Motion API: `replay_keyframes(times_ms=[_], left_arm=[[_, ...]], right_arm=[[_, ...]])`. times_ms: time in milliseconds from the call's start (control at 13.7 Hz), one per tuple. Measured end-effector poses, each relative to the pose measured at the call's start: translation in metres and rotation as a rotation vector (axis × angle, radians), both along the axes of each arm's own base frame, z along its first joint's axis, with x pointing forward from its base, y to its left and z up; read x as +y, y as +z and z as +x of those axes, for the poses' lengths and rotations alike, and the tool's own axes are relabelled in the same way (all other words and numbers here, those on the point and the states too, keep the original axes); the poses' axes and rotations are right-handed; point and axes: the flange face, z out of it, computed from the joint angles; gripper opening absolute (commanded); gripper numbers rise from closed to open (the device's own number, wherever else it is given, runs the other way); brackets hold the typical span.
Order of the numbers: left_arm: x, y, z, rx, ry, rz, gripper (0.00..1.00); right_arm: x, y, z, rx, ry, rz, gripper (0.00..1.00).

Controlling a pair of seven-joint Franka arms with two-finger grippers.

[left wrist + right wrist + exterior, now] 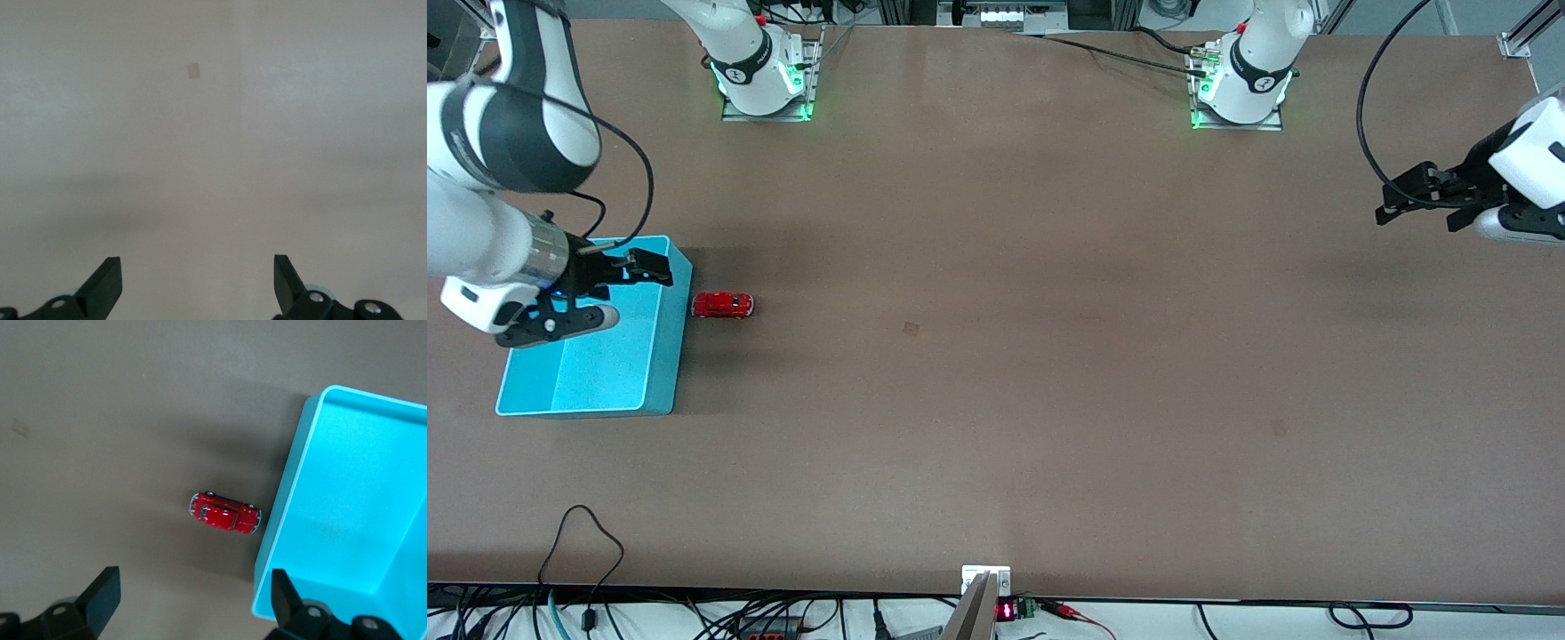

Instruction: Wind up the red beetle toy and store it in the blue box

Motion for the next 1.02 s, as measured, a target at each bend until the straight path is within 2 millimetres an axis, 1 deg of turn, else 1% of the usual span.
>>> replay_keyframes(times_ms=[73, 220, 293, 439, 732, 878, 1024], left_arm=[[-0.002, 0.000, 0.000, 0.000, -0.007, 0.014, 1.00], [-0.015, 0.004, 0.001, -0.009, -0.040, 0.051, 1.00], [-0.021, 0.006, 0.001, -0.013, -0.050, 0.057, 1.00], [-0.026, 0.008, 0.001, -0.016, -0.059, 0.060, 1.00], [-0.027, 0.011, 0.002, -0.024, -0.059, 0.061, 1.00], [-0.027, 0.011, 0.002, -0.025, -0.060, 0.061, 1.00], [-0.028, 0.010, 0.003, -0.022, -0.060, 0.060, 1.00]], right_arm=[[-0.007, -0.023, -0.003, -0.005, 0.073, 0.014, 1.00], [-0.013, -0.065, -0.016, -0.016, 0.248, 0.045, 1.00], [-0.013, -0.084, -0.024, -0.011, 0.325, 0.059, 1.00], [-0.011, -0.113, -0.040, -0.004, 0.471, 0.086, 1.00], [-0.005, -0.147, -0.053, -0.086, 0.901, 0.125, 1.00], [-0.005, -0.164, -0.058, -0.090, 1.045, 0.144, 1.00], [-0.005, -0.180, -0.059, -0.088, 1.123, 0.156, 1.00]])
